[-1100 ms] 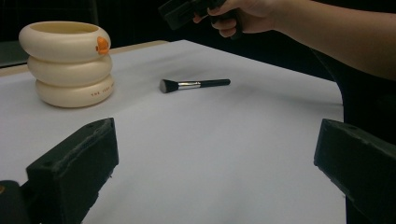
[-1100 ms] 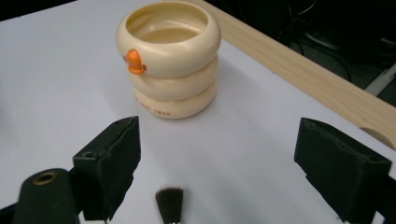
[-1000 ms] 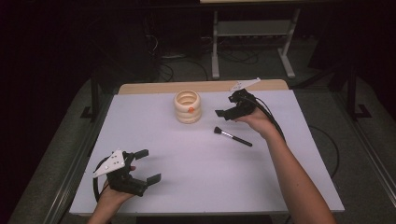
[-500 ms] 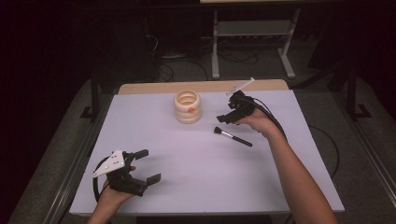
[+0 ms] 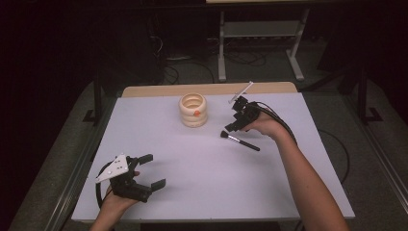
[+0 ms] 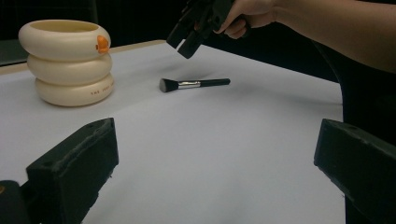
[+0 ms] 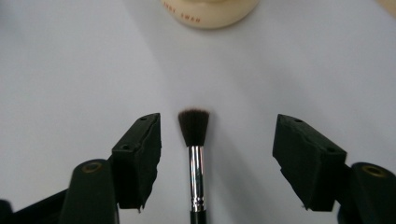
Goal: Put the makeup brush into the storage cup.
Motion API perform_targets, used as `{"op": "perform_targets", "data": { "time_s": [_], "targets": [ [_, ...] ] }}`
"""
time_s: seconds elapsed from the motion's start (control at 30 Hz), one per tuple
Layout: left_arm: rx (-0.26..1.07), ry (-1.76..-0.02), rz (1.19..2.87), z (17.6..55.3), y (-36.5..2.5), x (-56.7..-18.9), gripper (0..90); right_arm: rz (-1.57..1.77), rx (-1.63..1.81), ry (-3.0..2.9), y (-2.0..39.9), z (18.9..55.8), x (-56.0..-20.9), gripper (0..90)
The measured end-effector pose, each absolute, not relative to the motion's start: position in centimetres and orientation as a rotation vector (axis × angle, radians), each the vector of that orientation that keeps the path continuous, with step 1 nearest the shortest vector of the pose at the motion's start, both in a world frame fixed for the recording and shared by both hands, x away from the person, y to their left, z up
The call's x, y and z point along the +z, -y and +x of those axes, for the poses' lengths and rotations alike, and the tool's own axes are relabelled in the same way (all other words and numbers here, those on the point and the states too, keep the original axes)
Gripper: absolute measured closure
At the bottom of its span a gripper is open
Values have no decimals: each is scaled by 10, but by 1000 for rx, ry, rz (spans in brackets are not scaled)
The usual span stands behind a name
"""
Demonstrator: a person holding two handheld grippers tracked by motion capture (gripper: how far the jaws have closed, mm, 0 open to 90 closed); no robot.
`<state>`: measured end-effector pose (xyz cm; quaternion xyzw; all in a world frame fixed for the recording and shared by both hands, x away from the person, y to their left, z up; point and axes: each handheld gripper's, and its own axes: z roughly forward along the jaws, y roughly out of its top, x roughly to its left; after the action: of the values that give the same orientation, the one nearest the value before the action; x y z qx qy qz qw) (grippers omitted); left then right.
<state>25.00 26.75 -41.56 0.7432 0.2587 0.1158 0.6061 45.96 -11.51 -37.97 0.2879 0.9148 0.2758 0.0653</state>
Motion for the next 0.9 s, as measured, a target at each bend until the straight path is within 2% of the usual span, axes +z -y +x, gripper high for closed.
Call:
{"op": "perform_targets", "data": {
  "time_s": [0.6,0.9],
  "targets": [
    [264,-602,1718,250,-268,-416,0,790,554,-2900,100,464,-392,510],
    [265,-602,1721,251,-269,-416,0,756,451,-2957,94,464,-398,573]
  ]
}}
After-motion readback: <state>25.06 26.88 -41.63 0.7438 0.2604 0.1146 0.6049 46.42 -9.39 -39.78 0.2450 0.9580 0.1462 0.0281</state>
